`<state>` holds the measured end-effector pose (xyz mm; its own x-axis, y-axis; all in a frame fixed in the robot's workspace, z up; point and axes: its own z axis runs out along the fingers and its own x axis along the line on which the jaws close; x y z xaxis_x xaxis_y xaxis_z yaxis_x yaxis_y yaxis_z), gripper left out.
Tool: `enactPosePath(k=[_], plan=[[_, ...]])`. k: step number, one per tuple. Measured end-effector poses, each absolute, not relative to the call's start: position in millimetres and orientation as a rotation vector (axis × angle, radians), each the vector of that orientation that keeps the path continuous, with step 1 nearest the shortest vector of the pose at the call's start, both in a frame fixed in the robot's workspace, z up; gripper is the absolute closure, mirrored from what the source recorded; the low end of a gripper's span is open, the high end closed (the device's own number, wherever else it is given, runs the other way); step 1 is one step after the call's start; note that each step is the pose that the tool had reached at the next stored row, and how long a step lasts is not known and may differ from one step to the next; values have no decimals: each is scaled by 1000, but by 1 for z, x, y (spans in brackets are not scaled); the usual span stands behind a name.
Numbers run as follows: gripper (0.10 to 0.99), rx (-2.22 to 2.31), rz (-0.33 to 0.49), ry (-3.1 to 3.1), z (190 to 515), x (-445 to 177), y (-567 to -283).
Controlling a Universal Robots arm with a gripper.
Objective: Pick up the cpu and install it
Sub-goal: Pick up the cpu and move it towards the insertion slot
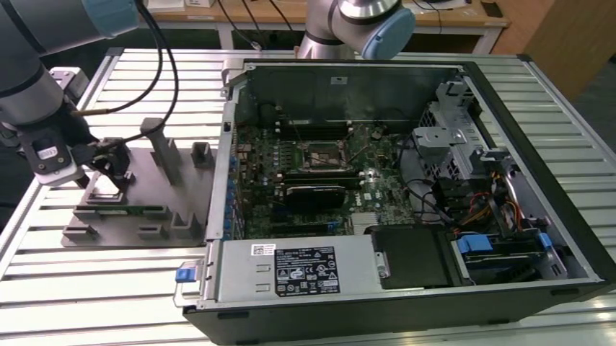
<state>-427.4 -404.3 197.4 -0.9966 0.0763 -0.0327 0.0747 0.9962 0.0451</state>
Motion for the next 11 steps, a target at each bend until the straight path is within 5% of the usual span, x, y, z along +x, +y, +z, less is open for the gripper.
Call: enactPosePath(k=[11], plan=[[424,116,52,3105,192,-426,-402]])
